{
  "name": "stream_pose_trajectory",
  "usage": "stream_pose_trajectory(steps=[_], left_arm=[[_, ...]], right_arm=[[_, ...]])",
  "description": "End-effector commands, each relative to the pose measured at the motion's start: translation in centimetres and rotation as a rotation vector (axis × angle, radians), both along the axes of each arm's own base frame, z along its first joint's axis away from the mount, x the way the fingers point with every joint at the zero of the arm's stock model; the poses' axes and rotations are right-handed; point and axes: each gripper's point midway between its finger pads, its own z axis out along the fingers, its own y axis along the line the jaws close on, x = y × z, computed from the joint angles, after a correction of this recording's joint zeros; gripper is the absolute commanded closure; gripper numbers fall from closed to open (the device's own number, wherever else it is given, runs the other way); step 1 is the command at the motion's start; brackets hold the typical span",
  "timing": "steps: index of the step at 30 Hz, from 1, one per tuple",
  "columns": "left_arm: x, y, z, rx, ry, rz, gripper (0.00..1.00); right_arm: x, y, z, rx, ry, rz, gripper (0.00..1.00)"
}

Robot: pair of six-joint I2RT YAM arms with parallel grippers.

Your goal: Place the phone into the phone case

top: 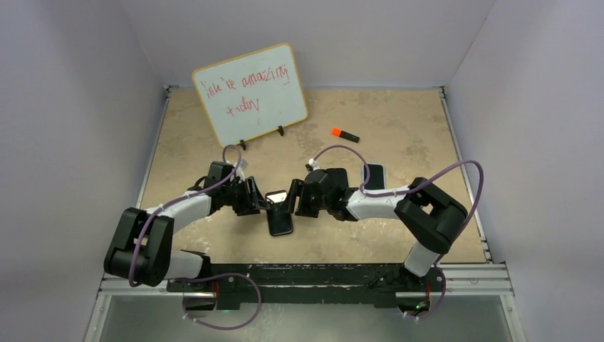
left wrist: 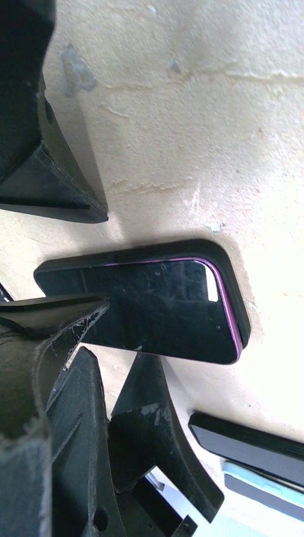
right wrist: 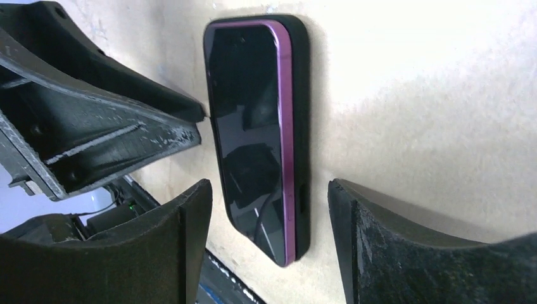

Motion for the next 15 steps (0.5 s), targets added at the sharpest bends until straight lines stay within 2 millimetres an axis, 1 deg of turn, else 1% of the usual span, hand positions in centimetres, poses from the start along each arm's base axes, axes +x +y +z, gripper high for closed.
stream_pose_trajectory(steps=[1, 5, 7, 9, 12, 15], left_arm=[[1.1, -0.7, 0.3, -0.029, -0.041, -0.037, 0.53], [0.7, -0.8, -0.6, -0.042, -0.013, -0.037, 0.53], [0.5, -0.9, -0.9, -0.046, -0.003, -0.050, 0.55], [0.3, -0.9, -1.1, -0.044, 0.001, -0.054, 0.57], [0.1, -0.7, -1.4, -0.038, 0.010, -0.054, 0.61], [0.2, -0.9, -1.2, -0.056, 0.014, -0.050, 0.66]], right_arm=[[0.7, 1.1, -0.1, 0.044, -0.027, 0.018, 0.30], [0.9, 1.3, -0.4, 0.058, -0.036, 0.018, 0.27], [0.4, 1.7, -0.2, 0.107, -0.026, 0.030, 0.27], [0.3, 2.0, 0.0, 0.137, -0.019, 0.029, 0.27], [0.4, 2.3, -0.1, 0.135, -0.016, 0.034, 0.26], [0.3, 2.7, -0.1, 0.148, 0.007, 0.037, 0.26]])
